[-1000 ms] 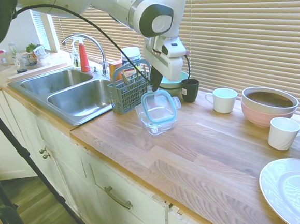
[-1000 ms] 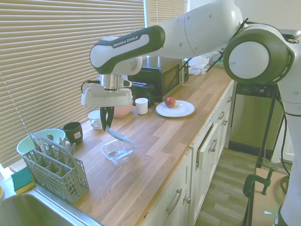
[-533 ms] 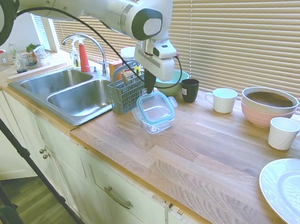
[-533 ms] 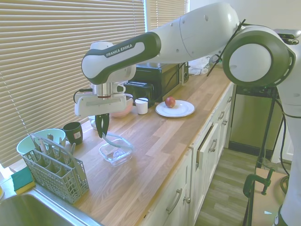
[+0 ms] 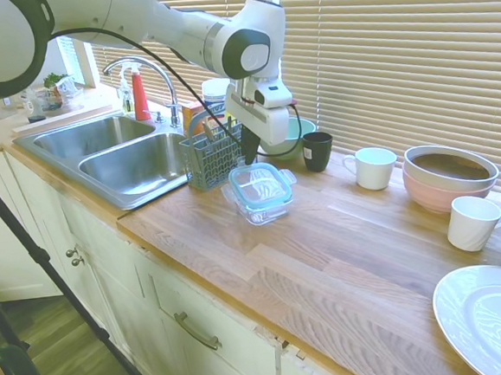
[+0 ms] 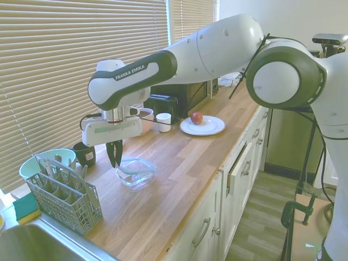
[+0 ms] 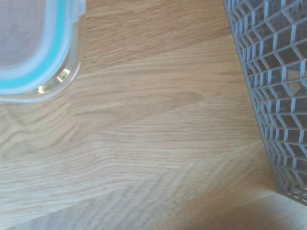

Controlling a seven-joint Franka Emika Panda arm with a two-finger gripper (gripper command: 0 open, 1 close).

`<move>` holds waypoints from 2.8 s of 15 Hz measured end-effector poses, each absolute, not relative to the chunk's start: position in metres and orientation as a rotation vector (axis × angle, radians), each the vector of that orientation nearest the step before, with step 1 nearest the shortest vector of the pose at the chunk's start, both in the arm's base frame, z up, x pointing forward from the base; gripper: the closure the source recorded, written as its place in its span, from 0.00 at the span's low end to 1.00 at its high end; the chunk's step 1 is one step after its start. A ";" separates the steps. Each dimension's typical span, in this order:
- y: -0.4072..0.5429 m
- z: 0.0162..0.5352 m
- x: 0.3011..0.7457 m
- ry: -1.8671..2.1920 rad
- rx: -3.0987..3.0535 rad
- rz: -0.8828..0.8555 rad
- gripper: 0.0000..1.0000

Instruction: Cover the lid of the food container

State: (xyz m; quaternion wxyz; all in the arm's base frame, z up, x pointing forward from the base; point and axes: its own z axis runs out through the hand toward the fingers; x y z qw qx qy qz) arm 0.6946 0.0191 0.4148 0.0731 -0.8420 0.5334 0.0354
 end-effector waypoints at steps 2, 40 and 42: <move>0.022 0.409 0.699 1.608 -2.541 0.101 1.00; -0.031 0.381 0.719 1.871 -2.446 0.026 0.00; -0.038 0.385 0.718 1.877 -2.436 -0.017 0.00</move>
